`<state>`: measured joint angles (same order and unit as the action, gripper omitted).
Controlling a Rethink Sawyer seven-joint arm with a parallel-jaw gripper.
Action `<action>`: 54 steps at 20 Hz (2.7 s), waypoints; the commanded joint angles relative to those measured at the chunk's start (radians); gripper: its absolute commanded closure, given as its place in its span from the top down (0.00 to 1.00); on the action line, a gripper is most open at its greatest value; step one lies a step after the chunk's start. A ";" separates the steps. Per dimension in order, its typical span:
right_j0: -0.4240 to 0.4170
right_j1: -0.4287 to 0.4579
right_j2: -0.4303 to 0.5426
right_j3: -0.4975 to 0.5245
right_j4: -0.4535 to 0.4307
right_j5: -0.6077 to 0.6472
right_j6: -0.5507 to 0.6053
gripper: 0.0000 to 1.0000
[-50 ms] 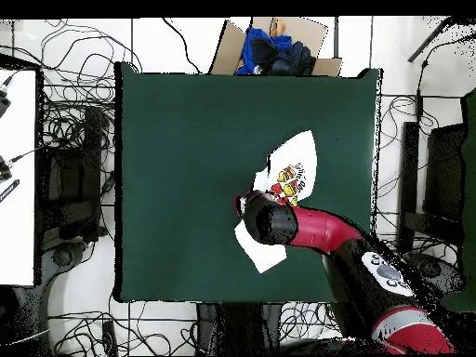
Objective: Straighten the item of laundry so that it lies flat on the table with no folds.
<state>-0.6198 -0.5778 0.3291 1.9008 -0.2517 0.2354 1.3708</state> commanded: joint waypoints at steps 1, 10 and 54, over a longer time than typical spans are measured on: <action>-0.029 -0.026 0.170 0.076 0.057 -0.055 0.180 0.00; -0.048 -0.056 0.231 0.128 0.075 -0.070 0.210 0.00; -0.228 0.240 0.391 0.151 -0.472 -0.016 -0.134 0.00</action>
<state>-0.8286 -0.4061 0.5748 2.0673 -0.6393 0.0718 1.3708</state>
